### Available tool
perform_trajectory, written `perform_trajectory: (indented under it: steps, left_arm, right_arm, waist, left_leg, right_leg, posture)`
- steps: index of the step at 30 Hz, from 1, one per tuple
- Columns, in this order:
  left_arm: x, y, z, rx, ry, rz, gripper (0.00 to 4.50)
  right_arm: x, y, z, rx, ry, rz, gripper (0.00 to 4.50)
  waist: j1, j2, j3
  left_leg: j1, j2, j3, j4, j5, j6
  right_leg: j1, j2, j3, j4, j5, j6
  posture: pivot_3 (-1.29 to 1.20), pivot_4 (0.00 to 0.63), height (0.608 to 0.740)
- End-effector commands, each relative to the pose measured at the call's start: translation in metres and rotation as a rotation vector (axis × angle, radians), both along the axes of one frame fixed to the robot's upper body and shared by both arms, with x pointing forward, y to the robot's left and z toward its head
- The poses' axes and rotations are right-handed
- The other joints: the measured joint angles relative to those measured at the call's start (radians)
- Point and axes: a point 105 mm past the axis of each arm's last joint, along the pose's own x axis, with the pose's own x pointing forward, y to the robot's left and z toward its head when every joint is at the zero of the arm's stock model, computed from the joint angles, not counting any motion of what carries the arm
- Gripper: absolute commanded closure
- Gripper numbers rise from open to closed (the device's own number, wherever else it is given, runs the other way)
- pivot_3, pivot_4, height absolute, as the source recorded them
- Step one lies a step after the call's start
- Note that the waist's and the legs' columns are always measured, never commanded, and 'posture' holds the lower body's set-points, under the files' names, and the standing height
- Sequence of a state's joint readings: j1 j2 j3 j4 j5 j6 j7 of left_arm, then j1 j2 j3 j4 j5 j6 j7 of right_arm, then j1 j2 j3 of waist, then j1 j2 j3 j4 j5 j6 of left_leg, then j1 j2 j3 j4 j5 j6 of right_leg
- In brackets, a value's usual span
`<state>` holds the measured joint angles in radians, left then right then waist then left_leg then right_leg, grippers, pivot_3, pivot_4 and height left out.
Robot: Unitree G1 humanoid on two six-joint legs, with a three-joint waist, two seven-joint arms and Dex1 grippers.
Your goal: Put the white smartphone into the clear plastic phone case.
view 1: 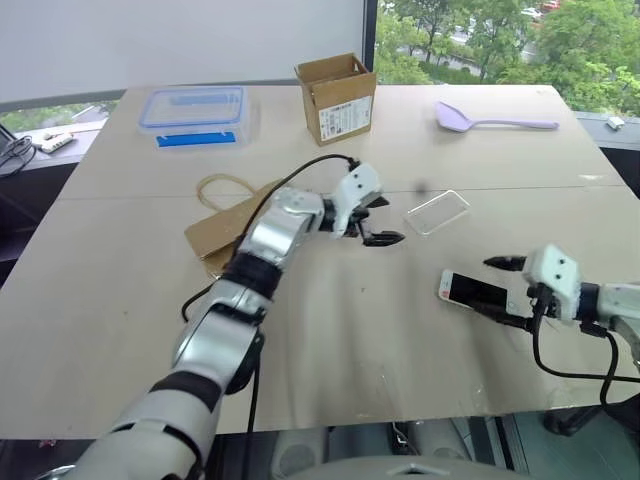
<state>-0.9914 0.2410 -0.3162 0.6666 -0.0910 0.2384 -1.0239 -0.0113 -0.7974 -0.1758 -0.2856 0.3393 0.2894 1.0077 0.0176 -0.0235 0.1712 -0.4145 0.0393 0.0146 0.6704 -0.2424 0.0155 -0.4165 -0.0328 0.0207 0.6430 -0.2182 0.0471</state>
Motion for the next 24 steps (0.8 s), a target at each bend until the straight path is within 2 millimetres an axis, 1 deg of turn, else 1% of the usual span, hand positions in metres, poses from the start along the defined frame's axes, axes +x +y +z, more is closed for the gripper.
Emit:
perform_trajectory:
  steps: [1, 4, 6, 7, 8, 10, 13, 17, 18, 22, 24]
  left_arm:
    - [0.007, -0.024, 0.006, 0.020, -0.051, -0.034, 0.00]
    - [0.009, -0.041, 0.001, 0.067, -0.054, -0.043, 0.00]
    - [0.011, -0.049, -0.003, 0.101, -0.058, -0.033, 0.00]
    - [0.013, -0.052, -0.010, 0.137, -0.049, -0.001, 0.00]
    - [0.014, -0.054, -0.016, 0.173, -0.039, 0.028, 0.24]
    - [0.013, -0.056, -0.030, 0.244, -0.021, 0.041, 0.81]
    - [0.009, -0.056, -0.041, 0.289, -0.005, 0.030, 2.32]
    - [0.009, -0.050, -0.042, 0.287, 0.011, 0.017, 4.30]
    - [0.010, -0.046, -0.040, 0.276, 0.015, 0.019, 4.48]
    - [0.014, -0.025, -0.025, 0.206, 0.052, 0.007, 4.48]
    - [0.010, -0.011, -0.014, 0.162, 0.068, -0.017, 4.48]
  right_arm:
    - [-0.006, 0.002, 0.032, 0.068, -0.119, -0.091, 0.02]
    - [-0.009, 0.005, 0.034, 0.088, -0.144, -0.165, 0.02]
    - [-0.011, 0.007, 0.033, 0.105, -0.149, -0.198, 0.02]
    - [-0.011, 0.007, 0.031, 0.110, -0.155, -0.222, 0.02]
    - [-0.011, 0.008, 0.030, 0.115, -0.157, -0.241, 0.00]
    - [-0.013, 0.010, 0.028, 0.124, -0.160, -0.264, 0.00]
    - [-0.016, 0.012, 0.028, 0.130, -0.161, -0.278, 0.00]
    - [-0.022, 0.012, 0.024, 0.120, -0.142, -0.280, 0.00]
    - [-0.025, 0.013, 0.021, 0.111, -0.132, -0.272, 0.00]
    - [-0.029, 0.016, 0.014, 0.096, -0.108, -0.250, 0.00]
    - [-0.030, 0.019, 0.014, 0.103, -0.104, -0.236, 0.00]
  waist:
    - [-0.001, 0.000, 0.000]
    - [-0.003, -0.001, 0.000]
    - [-0.006, -0.001, 0.000]
    - [-0.007, 0.000, 0.000]
    - [-0.006, 0.000, 0.000]
    - [-0.005, 0.000, 0.000]
    - [-0.006, 0.000, 0.000]
    - [-0.005, 0.000, 0.000]
    - [-0.005, 0.000, 0.000]
    - [-0.022, 0.000, 0.000]
    - [-0.037, 0.000, 0.000]
  left_leg:
    - [0.000, 0.000, 0.000, 0.000, 0.000, 0.000]
    - [0.000, 0.000, 0.000, 0.000, 0.000, 0.000]
    - [0.000, 0.000, 0.000, -0.001, 0.000, 0.000]
    - [0.000, 0.000, 0.000, -0.001, 0.000, 0.000]
    - [0.000, 0.000, 0.000, -0.001, 0.000, 0.000]
    - [0.000, 0.000, -0.001, -0.001, 0.000, 0.000]
    - [0.000, 0.000, -0.001, -0.001, 0.000, 0.000]
    - [0.000, 0.000, -0.001, -0.001, 0.000, 0.000]
    - [0.000, 0.000, -0.001, -0.001, 0.000, 0.000]
    - [0.001, 0.000, -0.001, -0.001, 0.000, 0.000]
    - [0.001, 0.000, -0.001, -0.001, 0.000, 0.000]
  right_leg:
    - [0.000, 0.000, 0.000, -0.001, 0.000, 0.000]
    - [0.000, 0.000, 0.000, -0.002, 0.000, 0.001]
    - [-0.001, 0.000, 0.000, -0.001, -0.001, 0.001]
    - [-0.002, 0.000, 0.000, 0.000, -0.002, 0.003]
    - [-0.002, 0.000, 0.000, 0.000, -0.002, 0.004]
    - [-0.002, 0.000, 0.000, 0.000, -0.002, 0.004]
    - [-0.002, 0.000, 0.000, 0.000, -0.002, 0.004]
    - [-0.002, 0.000, 0.000, 0.001, -0.002, 0.004]
    - [-0.002, 0.000, 0.000, 0.001, -0.002, 0.004]
    - [-0.002, 0.000, 0.001, 0.002, -0.002, 0.004]
    - [-0.002, 0.001, 0.001, 0.003, -0.002, 0.003]
  posture:
    - [0.00, 0.150, 0.740]
    - [0.00, 0.150, 0.740]
    - [0.00, 0.150, 0.740]
    - [0.00, 0.150, 0.740]
    - [0.00, 0.150, 0.740]
    - [0.00, 0.150, 0.740]
    - [0.00, 0.150, 0.740]
    - [0.00, 0.150, 0.740]
    - [0.00, 0.150, 0.740]
    - [0.00, 0.150, 0.740]
    - [0.00, 0.150, 0.740]
